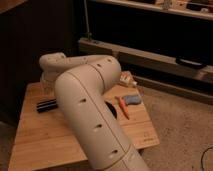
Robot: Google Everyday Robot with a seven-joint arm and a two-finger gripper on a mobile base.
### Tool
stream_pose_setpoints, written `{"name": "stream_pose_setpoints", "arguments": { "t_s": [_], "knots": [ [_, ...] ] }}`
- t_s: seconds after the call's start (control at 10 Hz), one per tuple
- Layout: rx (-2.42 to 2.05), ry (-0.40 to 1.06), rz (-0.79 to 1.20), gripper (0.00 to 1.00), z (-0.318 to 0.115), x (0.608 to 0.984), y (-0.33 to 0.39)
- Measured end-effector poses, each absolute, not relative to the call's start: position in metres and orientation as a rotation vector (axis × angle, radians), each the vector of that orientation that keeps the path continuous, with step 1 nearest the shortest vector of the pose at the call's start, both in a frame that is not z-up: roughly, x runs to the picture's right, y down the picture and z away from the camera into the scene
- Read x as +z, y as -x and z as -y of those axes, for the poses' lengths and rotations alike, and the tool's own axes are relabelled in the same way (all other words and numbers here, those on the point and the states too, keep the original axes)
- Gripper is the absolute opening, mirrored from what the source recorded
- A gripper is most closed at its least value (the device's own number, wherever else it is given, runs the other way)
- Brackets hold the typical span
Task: Push the eraser across the table
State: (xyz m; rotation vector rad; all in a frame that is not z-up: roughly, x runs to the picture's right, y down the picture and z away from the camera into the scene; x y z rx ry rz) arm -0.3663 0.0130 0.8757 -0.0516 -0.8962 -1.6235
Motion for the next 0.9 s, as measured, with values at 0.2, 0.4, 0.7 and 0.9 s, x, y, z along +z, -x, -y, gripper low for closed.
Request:
{"name": "stream_pose_setpoints", "arguments": {
  "t_s": [0.2,0.4,0.7,0.9],
  "knots": [
    [-1.639,0.059,0.906,0.00,-0.022,0.879,0.378],
    [-1.639,0.071,0.905,0.00,-0.028,0.889,0.381],
    [-1.624,0.108,0.897,0.00,-0.043,0.910,0.384],
    [-1.625,0.125,0.882,0.00,-0.045,0.917,0.387]
  ]
}}
